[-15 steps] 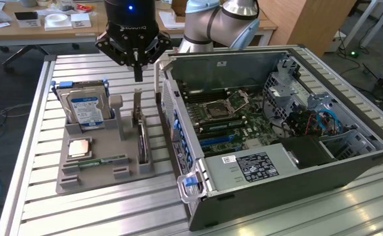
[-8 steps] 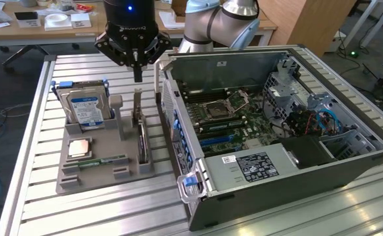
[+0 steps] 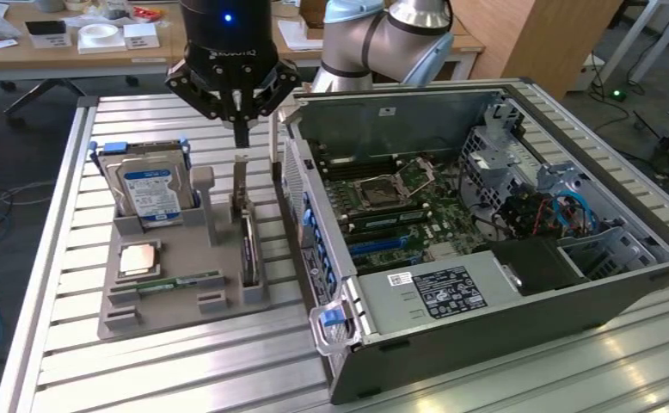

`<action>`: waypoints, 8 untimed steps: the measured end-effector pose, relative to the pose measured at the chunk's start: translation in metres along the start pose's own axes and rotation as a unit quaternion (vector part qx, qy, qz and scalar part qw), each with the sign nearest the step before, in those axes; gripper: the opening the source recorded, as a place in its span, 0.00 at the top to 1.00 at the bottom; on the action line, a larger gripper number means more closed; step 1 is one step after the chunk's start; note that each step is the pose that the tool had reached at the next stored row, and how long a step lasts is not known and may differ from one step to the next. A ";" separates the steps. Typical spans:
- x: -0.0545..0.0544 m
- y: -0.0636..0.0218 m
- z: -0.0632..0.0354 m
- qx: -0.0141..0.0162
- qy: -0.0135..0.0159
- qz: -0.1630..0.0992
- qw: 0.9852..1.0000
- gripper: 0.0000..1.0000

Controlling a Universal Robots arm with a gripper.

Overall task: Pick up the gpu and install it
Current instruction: 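Reach for the gpu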

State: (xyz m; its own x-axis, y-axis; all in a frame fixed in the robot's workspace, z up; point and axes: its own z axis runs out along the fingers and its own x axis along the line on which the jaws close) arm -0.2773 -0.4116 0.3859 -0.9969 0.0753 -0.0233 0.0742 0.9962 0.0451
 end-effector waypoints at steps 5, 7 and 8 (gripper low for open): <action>0.000 -0.0068 -0.0003 0.000 0.000 0.000 1.000 0.89; -0.001 -0.0094 -0.0004 0.000 0.000 0.000 1.000 0.89; -0.001 -0.0104 -0.0005 0.000 0.000 0.000 1.000 0.89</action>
State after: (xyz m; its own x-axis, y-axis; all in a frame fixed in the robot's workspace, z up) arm -0.2774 -0.4220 0.3859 -0.9969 0.0753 -0.0233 0.0742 0.9962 0.0450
